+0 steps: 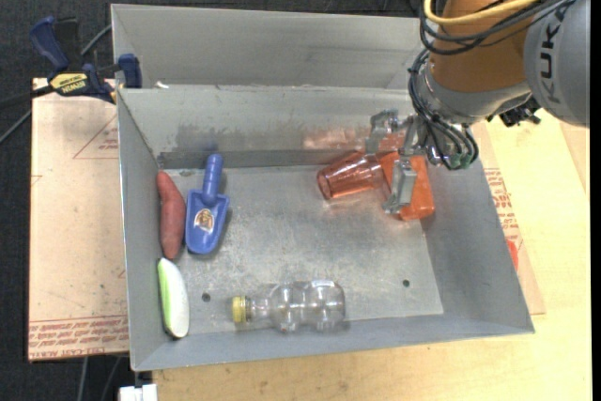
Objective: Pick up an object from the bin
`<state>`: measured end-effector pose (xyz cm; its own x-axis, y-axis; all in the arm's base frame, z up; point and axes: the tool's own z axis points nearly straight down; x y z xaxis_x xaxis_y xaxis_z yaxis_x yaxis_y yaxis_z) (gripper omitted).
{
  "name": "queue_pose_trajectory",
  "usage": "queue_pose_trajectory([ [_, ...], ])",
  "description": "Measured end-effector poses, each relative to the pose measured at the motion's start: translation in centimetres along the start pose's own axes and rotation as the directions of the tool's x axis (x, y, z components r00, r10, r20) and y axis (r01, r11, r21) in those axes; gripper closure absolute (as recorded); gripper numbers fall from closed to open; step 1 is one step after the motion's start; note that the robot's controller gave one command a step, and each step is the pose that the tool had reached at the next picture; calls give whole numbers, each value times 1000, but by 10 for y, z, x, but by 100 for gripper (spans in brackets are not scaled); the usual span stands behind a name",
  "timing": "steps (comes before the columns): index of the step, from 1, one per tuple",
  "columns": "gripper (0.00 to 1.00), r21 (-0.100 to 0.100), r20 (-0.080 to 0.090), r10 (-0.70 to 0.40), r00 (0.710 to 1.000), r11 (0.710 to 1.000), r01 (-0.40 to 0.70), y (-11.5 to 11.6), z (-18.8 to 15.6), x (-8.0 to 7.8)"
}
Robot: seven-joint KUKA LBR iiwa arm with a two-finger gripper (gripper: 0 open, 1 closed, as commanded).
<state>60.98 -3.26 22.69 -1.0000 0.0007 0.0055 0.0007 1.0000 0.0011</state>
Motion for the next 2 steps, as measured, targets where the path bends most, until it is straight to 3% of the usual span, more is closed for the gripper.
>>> queue_pose_trajectory([
  [1,0,1,8,-1,1000,1000,1,0,-5,-1],
  [2,0,1,8,-82,997,997,82,3,87,-14],
])
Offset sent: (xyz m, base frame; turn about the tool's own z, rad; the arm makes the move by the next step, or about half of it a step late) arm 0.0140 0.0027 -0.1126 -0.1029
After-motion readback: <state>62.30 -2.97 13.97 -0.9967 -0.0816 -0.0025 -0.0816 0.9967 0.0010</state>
